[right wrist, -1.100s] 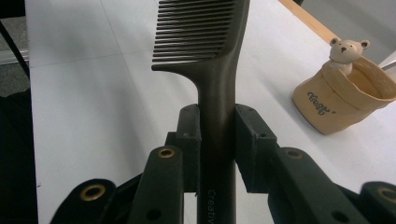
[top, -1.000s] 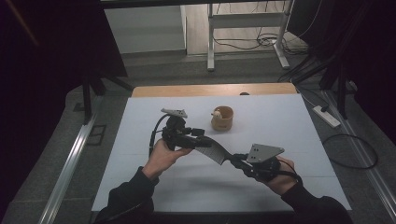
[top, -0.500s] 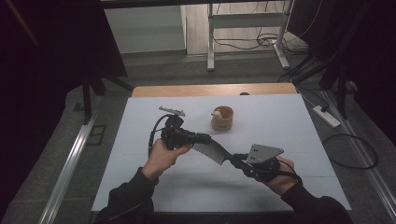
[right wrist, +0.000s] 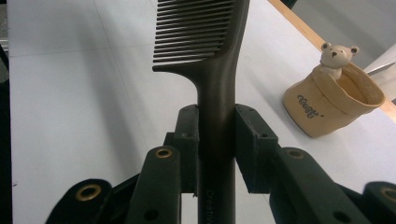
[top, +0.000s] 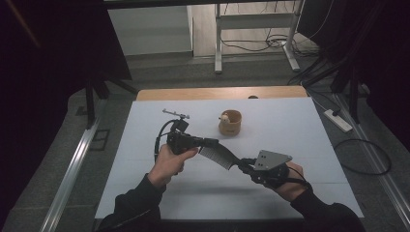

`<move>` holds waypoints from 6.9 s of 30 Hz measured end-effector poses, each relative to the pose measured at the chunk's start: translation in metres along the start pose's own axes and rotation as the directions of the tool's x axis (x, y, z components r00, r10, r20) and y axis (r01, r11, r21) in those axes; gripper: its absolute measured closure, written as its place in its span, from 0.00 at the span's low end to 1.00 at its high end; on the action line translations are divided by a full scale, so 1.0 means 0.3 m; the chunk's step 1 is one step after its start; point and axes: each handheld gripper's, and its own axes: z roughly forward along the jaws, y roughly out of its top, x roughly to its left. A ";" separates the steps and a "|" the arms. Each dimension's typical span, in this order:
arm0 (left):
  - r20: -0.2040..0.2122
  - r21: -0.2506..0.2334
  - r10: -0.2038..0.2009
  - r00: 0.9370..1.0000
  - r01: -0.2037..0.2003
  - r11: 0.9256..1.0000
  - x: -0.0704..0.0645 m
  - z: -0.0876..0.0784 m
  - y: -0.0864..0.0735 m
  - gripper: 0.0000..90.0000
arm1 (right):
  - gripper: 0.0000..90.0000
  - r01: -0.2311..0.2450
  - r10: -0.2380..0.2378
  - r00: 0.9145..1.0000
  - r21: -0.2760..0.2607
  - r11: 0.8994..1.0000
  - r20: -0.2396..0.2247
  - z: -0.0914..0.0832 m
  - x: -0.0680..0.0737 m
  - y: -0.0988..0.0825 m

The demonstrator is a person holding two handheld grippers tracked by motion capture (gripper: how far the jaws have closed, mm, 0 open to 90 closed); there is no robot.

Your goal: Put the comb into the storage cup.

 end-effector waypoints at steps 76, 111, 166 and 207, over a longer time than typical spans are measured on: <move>-0.242 -0.112 0.098 0.965 -0.128 0.985 -0.010 -0.242 0.045 0.93 | 0.00 -0.391 0.387 0.921 0.133 0.911 0.054 -0.110 -0.105 -0.146; -0.293 -0.150 0.067 0.954 -0.115 0.982 0.007 -0.357 0.085 0.93 | 0.00 -0.575 0.525 0.809 0.167 0.801 0.266 -0.277 -0.098 -0.285; -0.374 -0.181 0.007 0.927 -0.080 0.980 0.085 -0.374 0.295 0.93 | 0.03 -0.579 0.520 0.800 0.164 0.798 0.299 -0.320 -0.069 -0.294; -0.408 -0.143 -0.007 0.913 -0.056 0.988 0.165 -0.244 0.389 0.93 | 0.04 -0.574 0.513 0.804 0.171 0.801 0.299 -0.318 -0.067 -0.294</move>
